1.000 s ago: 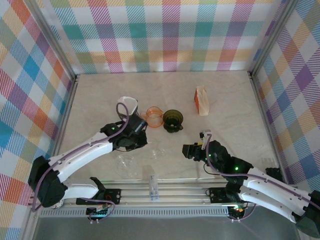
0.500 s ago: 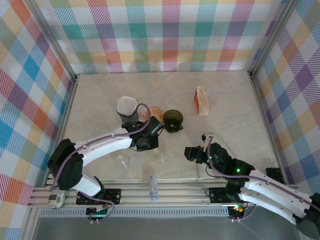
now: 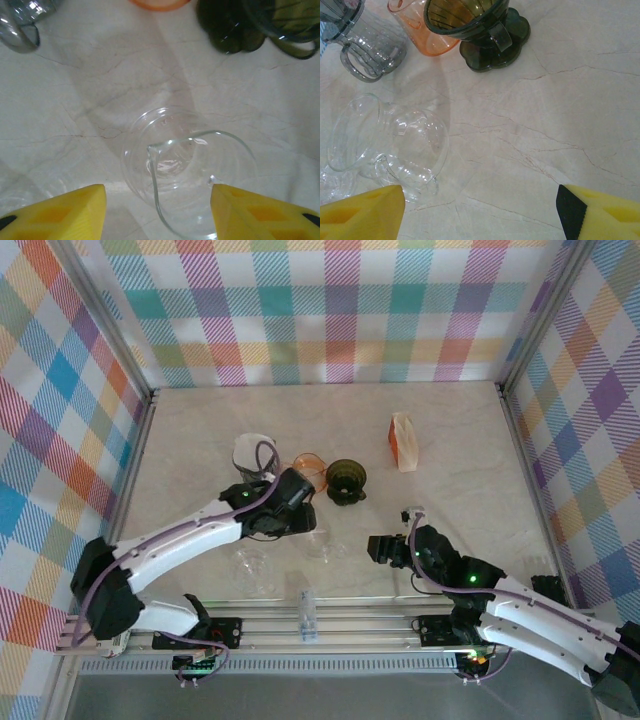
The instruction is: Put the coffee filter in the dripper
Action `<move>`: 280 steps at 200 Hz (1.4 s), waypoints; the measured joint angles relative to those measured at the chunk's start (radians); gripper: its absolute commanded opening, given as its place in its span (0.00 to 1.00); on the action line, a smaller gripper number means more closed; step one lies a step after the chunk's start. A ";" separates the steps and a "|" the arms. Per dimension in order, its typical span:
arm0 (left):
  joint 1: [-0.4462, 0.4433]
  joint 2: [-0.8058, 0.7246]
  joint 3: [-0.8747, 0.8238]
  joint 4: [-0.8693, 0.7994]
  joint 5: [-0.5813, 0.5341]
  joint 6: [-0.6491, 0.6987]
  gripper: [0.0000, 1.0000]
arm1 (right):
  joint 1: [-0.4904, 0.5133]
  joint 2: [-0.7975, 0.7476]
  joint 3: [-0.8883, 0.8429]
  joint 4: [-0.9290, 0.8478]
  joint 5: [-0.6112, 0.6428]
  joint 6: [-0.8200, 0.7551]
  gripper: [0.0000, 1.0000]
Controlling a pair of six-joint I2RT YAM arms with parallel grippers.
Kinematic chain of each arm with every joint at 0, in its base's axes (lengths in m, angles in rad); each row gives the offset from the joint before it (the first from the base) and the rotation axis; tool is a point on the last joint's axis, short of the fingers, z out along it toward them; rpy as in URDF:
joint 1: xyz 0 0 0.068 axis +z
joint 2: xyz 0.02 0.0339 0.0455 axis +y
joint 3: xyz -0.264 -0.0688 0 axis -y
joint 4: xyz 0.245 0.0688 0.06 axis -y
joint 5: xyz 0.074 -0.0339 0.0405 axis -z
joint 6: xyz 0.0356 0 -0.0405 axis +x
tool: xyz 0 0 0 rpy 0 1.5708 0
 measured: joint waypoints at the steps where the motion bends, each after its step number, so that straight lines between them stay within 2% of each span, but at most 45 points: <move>1: 0.000 -0.006 0.000 -0.003 -0.001 -0.001 0.60 | 0.000 0.000 0.000 0.000 0.000 0.000 0.81; 57: 0.108 -0.290 -0.099 -0.165 -0.004 -0.087 0.61 | 0.000 0.055 0.002 0.023 -0.017 0.003 0.81; 94: 0.131 -0.411 -0.206 -0.273 -0.012 -0.158 0.57 | 0.000 0.068 0.002 0.045 -0.019 0.003 0.82; 107: 0.132 -0.427 -0.247 -0.285 -0.006 -0.180 0.53 | 0.000 0.068 0.002 0.047 -0.019 0.003 0.82; 132: 0.137 -0.431 -0.310 -0.298 0.002 -0.218 0.53 | 0.000 0.067 0.002 0.049 -0.019 0.003 0.82; 196: 0.138 -0.469 -0.328 -0.362 -0.017 -0.285 0.46 | 0.000 0.049 0.002 0.049 -0.018 0.004 0.82; 253: 0.138 -0.491 -0.415 -0.361 -0.004 -0.319 0.42 | 0.000 0.050 0.002 0.049 -0.018 0.007 0.82; 280: 0.138 -0.489 -0.436 -0.356 0.003 -0.333 0.32 | 0.000 0.050 0.002 0.049 -0.018 0.008 0.82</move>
